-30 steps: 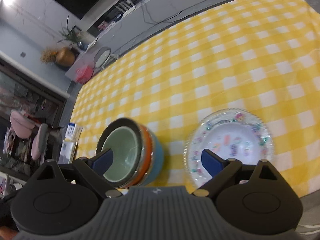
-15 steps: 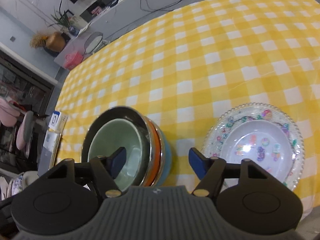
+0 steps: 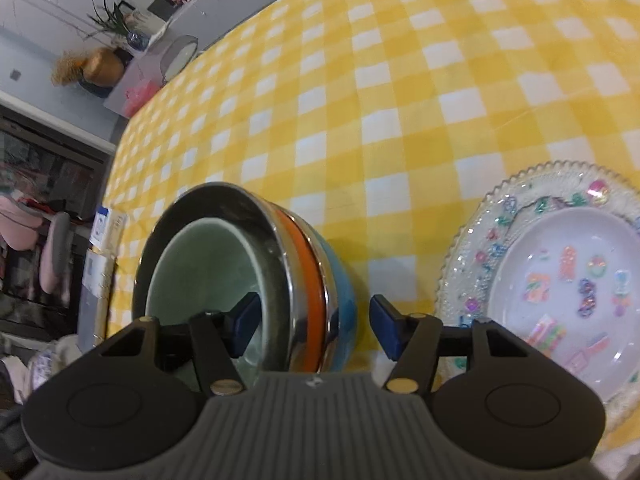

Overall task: Organize plates and bowls
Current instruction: 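Move both grippers to the rim of the nested bowl stack, then close both grippers on the rim of the bowl stack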

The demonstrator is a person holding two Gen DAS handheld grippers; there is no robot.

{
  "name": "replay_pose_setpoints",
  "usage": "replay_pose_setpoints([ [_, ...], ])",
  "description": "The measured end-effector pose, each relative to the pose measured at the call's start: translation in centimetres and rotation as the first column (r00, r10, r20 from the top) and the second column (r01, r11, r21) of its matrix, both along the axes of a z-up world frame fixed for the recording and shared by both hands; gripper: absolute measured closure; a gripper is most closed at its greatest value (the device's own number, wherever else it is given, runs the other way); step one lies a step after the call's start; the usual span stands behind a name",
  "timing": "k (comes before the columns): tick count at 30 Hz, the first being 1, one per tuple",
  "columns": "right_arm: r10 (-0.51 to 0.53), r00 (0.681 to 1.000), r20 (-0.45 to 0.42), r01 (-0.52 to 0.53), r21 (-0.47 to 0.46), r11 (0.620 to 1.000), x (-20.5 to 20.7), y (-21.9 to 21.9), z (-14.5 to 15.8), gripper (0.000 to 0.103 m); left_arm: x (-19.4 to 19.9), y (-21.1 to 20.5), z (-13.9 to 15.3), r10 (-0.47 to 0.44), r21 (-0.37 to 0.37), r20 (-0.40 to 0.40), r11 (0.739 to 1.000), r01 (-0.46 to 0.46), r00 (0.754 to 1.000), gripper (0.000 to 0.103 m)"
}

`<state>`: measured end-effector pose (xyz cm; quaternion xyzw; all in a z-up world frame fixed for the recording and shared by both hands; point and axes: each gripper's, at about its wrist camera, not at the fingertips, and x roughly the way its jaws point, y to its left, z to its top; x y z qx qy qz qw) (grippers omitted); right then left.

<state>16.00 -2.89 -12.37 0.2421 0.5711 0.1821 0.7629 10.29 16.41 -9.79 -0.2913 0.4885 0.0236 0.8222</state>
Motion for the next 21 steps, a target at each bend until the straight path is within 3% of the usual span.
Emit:
replay_pose_setpoints([
  [4,-0.006,1.000,-0.018,0.007,0.057,0.998,0.8,-0.3,-0.7,0.042,0.0,0.4,-1.4,0.023,-0.081,-0.004,0.996,-0.023,1.000,0.033],
  [8,-0.022,0.999,-0.041,0.027,0.122,0.992,1.4,-0.5,-1.7,0.041,-0.1,0.2,-1.5,0.029,-0.081,0.014,0.996,-0.028,0.999,0.032],
  [11,-0.018,1.000,-0.007,0.019,0.113,0.993,1.5,-0.1,-1.5,0.039,0.0,0.1,-1.8,0.033,-0.108,0.023,0.994,-0.030,0.999,0.031],
  [18,-0.014,0.999,-0.052,0.020,0.105,0.994,2.3,0.4,-1.6,0.034,0.2,0.8,-3.6,0.043,-0.233,0.029,0.972,-0.035,0.999,0.022],
  [21,-0.002,0.996,-0.084,0.009,0.085,0.996,2.6,1.0,-1.5,0.033,0.3,0.5,-3.4,0.031,-0.217,0.033,0.976,-0.023,0.999,0.021],
])
